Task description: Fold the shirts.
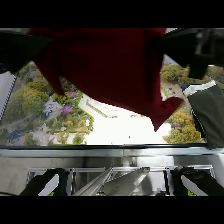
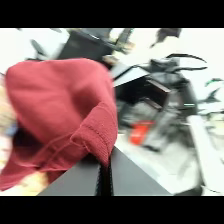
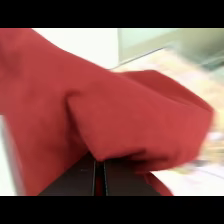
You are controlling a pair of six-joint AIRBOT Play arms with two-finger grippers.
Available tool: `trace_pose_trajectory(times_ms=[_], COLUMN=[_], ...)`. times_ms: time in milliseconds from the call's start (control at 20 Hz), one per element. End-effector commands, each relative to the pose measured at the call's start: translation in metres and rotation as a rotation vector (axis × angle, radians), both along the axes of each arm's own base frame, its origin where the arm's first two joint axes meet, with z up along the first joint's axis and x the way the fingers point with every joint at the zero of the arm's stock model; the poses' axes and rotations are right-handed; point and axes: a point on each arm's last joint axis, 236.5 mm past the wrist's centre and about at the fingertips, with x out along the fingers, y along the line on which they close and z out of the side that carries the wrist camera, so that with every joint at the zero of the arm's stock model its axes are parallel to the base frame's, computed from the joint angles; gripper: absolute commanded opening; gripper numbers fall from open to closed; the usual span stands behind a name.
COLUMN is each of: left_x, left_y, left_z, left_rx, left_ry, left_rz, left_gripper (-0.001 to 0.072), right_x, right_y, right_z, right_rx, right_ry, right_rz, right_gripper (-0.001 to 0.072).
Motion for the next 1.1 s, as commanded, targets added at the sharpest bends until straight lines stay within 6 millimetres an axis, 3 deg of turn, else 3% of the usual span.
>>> trace_pose_trajectory(times_ms=[0, 150, 300, 450, 550, 650, 850, 950, 1050], left_x=[0.001, 0.029, 0.058, 0.07, 0.077, 0.088, 0.107, 0.11, 0.113], left_y=[0.015, 0.01, 0.006, 0.005, 0.015, 0.032, 0.07, 0.082, 0.093], left_z=[-0.015, -0.093, -0.205, -0.302, -0.354, -0.39, -0.445, -0.47, -0.49], left_rx=[0.151, 0.235, 0.336, 0.389, 0.401, 0.394, 0.363, 0.348, 0.326], left_ry=[0.029, 0.213, 0.486, 0.712, 0.83, 0.916, 1.039, 1.099, 1.151], left_rz=[0.189, 0.182, 0.145, 0.081, 0.073, 0.091, 0.123, 0.123, 0.131], left_gripper=[0.0021, 0.0021, 0.002, 0.002, 0.002, 0.002, 0.0019, 0.0019, 0.0019], right_x=[-0.003, 0.028, 0.066, 0.092, 0.104, 0.111, 0.113, 0.112, 0.111], right_y=[-0.029, -0.02, -0.005, 0.017, 0.036, 0.052, 0.082, 0.09, 0.077], right_z=[-0.012, -0.084, -0.176, -0.277, -0.341, -0.387, -0.44, -0.448, -0.44], right_rx=[-0.137, -0.214, -0.258, -0.297, -0.323, -0.33, -0.279, -0.248, -0.255], right_ry=[0.034, 0.254, 0.497, 0.724, 0.839, 0.925, 1.042, 1.078, 1.092], right_rz=[-0.128, -0.069, -0.025, 0.009, 0.019, 0.016, 0.044, 0.052, 0.071], right_gripper=[0.0021, 0.0021, 0.0021, 0.0021, 0.0021, 0.0021, 0.0037, 0.0274, 0.0274])
